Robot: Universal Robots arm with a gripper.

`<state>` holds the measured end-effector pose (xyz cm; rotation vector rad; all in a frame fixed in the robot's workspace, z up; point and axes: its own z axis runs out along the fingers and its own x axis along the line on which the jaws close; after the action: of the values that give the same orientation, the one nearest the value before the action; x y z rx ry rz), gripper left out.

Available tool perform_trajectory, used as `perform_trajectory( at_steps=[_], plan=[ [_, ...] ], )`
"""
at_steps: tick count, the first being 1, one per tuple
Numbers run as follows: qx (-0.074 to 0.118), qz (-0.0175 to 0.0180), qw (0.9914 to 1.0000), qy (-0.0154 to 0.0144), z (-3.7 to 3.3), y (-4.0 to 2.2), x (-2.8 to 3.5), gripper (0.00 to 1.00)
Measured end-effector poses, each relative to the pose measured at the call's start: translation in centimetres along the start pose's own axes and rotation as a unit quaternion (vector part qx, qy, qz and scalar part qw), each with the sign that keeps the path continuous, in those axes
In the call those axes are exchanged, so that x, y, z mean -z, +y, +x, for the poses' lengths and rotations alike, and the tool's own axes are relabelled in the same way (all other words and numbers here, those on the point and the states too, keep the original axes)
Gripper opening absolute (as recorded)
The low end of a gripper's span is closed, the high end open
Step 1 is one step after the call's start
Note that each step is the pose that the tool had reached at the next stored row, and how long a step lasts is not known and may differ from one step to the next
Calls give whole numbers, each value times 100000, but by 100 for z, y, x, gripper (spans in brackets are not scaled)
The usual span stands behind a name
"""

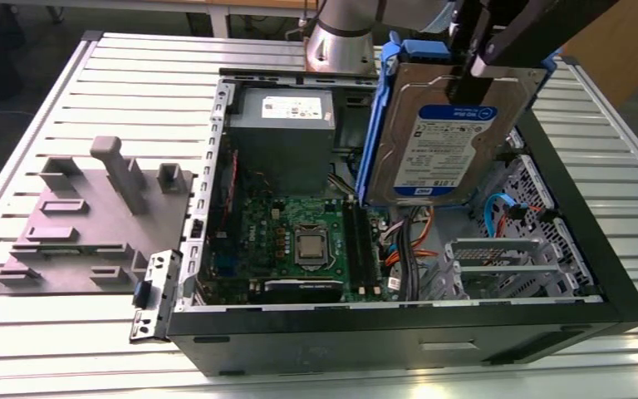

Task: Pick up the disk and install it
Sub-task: 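Pick up the disk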

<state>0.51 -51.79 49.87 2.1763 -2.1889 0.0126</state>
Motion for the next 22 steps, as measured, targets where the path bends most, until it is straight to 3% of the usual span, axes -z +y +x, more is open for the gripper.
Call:
perform_trajectory(
  at_steps=[12, 22],
  plan=[
    [2, 3, 100000, -11, -1, -236, -2, 35],
    [2, 1, 100000, -7, -2, -367, 0, 35]
  ],
)
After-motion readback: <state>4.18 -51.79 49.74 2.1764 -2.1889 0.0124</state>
